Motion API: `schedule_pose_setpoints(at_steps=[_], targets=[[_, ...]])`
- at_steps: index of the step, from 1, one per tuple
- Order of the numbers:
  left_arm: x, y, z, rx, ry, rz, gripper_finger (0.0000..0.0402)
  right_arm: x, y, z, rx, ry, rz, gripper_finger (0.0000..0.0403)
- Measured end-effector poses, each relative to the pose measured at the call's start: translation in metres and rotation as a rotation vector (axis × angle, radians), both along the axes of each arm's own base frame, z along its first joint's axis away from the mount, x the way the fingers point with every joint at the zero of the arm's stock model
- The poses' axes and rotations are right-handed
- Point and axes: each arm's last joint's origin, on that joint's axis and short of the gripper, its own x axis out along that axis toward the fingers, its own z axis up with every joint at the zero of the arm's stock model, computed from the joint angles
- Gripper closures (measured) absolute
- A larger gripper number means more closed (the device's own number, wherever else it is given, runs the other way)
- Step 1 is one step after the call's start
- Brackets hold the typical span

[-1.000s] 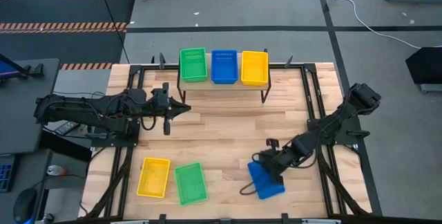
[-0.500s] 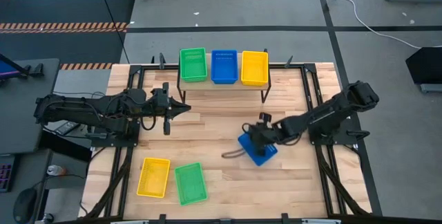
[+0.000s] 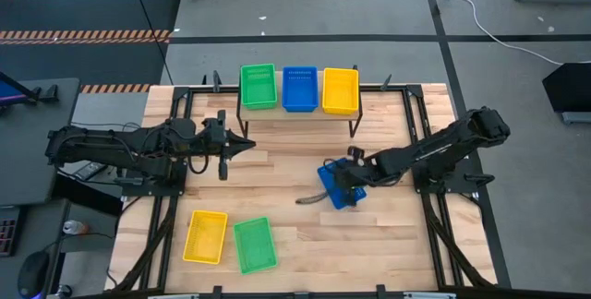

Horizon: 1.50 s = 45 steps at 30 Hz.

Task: Stack baskets on shelf by color
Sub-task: Stack the blue bin on top of the blue bin on the shelf

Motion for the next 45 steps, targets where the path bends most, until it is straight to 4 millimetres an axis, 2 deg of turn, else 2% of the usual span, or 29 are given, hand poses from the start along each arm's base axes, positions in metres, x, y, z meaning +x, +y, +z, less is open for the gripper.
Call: schedule_pose_setpoints(at_steps=[4,7,13,16,21,27,31,41,45], targets=[[0.000,0.000,0.000,0.000,-0.001,0.000,0.0375,0.002,0.030,0.025,0.075,-0.014,0.204,0.0261],[0.000,0.000,0.000,-0.001,-0.002,0.000,0.0378,-0.006,0.051,0.036,0.120,0.044,0.301,0.0262],[0.000,0.000,0.000,-0.001,-0.002,0.000,0.0382,-0.030,0.072,0.030,0.114,0.189,0.245,0.0260],[0.000,0.000,0.001,-0.001,-0.011,0.000,0.0378,-0.035,0.077,0.030,0.053,0.177,0.241,0.0257],[0.000,0.000,0.001,-0.001,-0.010,0.000,0.0373,-0.033,0.076,0.030,0.025,0.155,0.263,0.0239],[0.000,0.000,0.001,-0.001,-0.009,0.000,0.0375,-0.035,0.069,0.011,0.058,0.164,0.245,0.0204],[0.000,0.000,0.001,-0.001,-0.010,0.000,0.0378,-0.039,0.067,0.001,0.042,0.166,0.236,0.0199],[0.000,0.000,0.001,-0.001,-0.010,0.000,0.0371,-0.047,0.060,-0.020,0.024,0.167,0.229,0.0252],[0.000,0.000,0.001,-0.001,-0.010,0.000,0.0375,-0.046,0.060,-0.021,0.021,0.152,0.241,0.0283]])
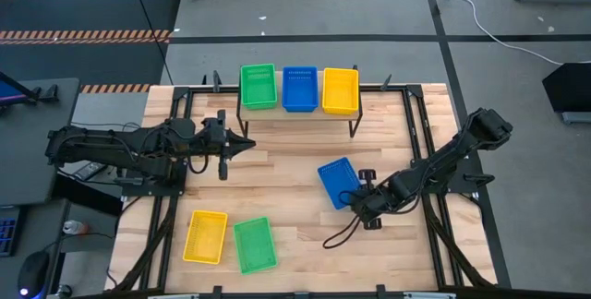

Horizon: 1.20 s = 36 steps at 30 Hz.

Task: Stack baskets on shelf by color
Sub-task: Stack the blue bin on top of the blue bin on the shelf

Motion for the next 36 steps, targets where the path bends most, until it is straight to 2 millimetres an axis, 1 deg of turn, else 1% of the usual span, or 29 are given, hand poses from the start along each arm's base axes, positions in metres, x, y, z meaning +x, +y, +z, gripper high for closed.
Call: schedule_pose_setpoints(at_steps=[3,6,8,10,13,15,17,20,22,25,28,31,36], targets=[[0.000,0.000,0.000,0.000,0.000,0.000,0.0375,0.005,0.003,0.006,-0.011,-0.025,0.048,0.0321],[0.000,0.000,0.000,0.000,0.000,0.000,0.0371,0.011,0.006,0.013,-0.017,-0.059,0.108,0.0368],[0.000,0.000,0.000,0.000,0.000,0.000,0.0369,0.014,0.008,0.019,-0.028,-0.072,0.147,0.0387],[0.000,0.000,0.000,0.000,0.000,0.000,0.0368,0.019,0.010,0.025,-0.043,-0.099,0.172,0.0386],[0.000,0.000,0.000,0.000,0.000,0.000,0.0368,0.024,0.012,0.034,-0.068,-0.137,0.212,0.0367],[0.000,0.000,0.000,0.000,0.000,0.000,0.0371,0.028,0.012,0.040,-0.077,-0.158,0.226,0.0362],[0.000,0.000,0.000,0.000,0.000,0.000,0.0373,0.033,0.010,0.045,-0.083,-0.170,0.224,0.0367],[0.000,0.000,0.000,0.000,0.000,0.000,0.0373,0.041,0.005,0.057,-0.127,-0.208,0.218,0.0388],[0.000,0.000,0.000,0.000,0.000,0.000,0.0371,0.048,0.002,0.066,-0.166,-0.237,0.230,0.0390],[0.000,0.000,0.000,0.000,0.000,0.000,0.0368,0.059,-0.005,0.083,-0.206,-0.278,0.237,0.0384],[0.000,0.000,0.000,0.000,0.000,0.000,0.0366,0.070,-0.015,0.105,-0.290,-0.328,0.236,0.0384],[0.000,0.000,0.000,0.000,0.000,0.000,0.0368,0.081,-0.029,0.131,-0.382,-0.377,0.220,0.0389],[0.000,0.000,0.000,0.000,0.000,0.000,0.0373,0.095,-0.057,0.175,-0.482,-0.451,0.173,0.0388]])
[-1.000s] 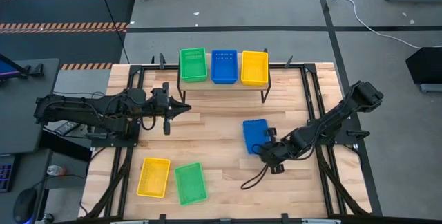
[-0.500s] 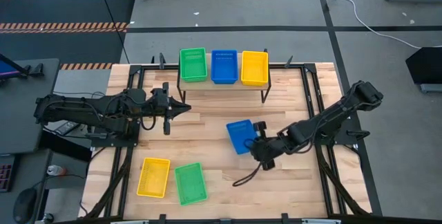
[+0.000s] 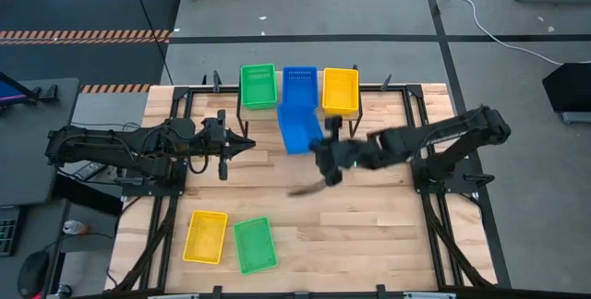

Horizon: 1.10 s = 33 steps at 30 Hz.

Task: Stack baskets on shelf by color
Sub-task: Stack the blue bin on top of the blue bin on the shelf

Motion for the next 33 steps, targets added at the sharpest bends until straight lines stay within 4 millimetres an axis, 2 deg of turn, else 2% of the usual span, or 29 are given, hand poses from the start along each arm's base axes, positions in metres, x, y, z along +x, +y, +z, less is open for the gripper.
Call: schedule_pose_setpoints(at_steps=[4,9,18,27,33], targets=[[0.000,0.000,0.000,0.000,0.000,0.000,0.0371,0.005,-0.027,0.027,-0.028,-0.060,-0.060,0.0388],[0.000,0.000,0.000,0.000,0.000,0.000,0.0366,0.009,-0.060,0.039,-0.019,-0.122,-0.142,0.0387],[0.000,0.000,0.000,0.001,0.000,0.000,0.0373,0.008,-0.097,0.025,-0.005,-0.103,-0.235,0.0387],[0.000,0.000,0.000,0.001,0.000,0.000,0.0366,0.007,-0.119,0.010,-0.008,-0.120,-0.281,0.0387],[0.000,0.000,0.000,0.001,0.000,0.000,0.0373,0.008,-0.127,0.007,-0.008,-0.148,-0.278,0.0380]])
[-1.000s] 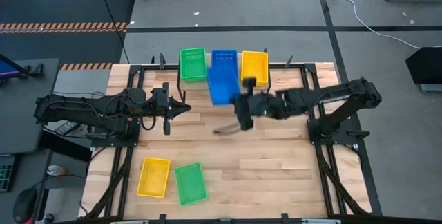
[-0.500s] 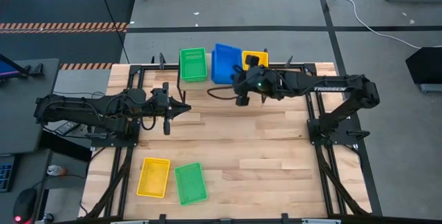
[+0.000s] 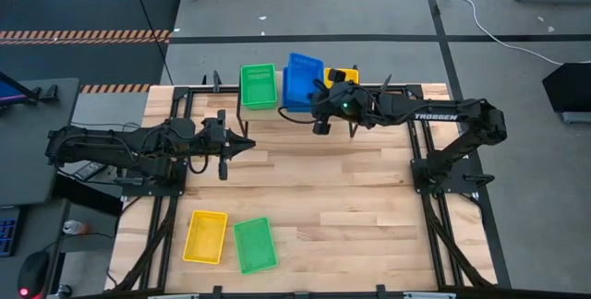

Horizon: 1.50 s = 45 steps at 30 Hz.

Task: Stack baskets on shelf by color
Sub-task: Stack the blue bin on top of the blue bin on the shelf

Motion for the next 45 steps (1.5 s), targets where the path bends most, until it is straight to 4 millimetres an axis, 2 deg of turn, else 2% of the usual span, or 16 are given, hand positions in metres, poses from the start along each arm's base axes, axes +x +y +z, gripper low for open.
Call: schedule_pose_setpoints(at_steps=[9,24,34,39,45], targets=[[0.000,0.000,0.000,0.000,0.000,0.000,0.0366,-0.001,-0.007,-0.017,0.039,0.011,0.037,0.0365],[0.000,0.000,0.000,0.000,0.000,0.000,0.0366,-0.001,-0.009,-0.015,0.033,-0.015,-0.006,0.0360],[0.000,0.000,0.000,0.000,0.000,0.000,0.0372,0.000,-0.008,-0.017,0.060,-0.020,0.022,0.0305],[0.000,0.000,0.000,0.000,-0.004,0.001,0.0366,0.009,-0.008,-0.028,0.106,0.002,0.072,0.0286],[0.000,0.000,0.000,0.000,-0.003,0.000,0.0372,0.023,-0.011,-0.051,0.112,0.074,0.088,0.0280]])
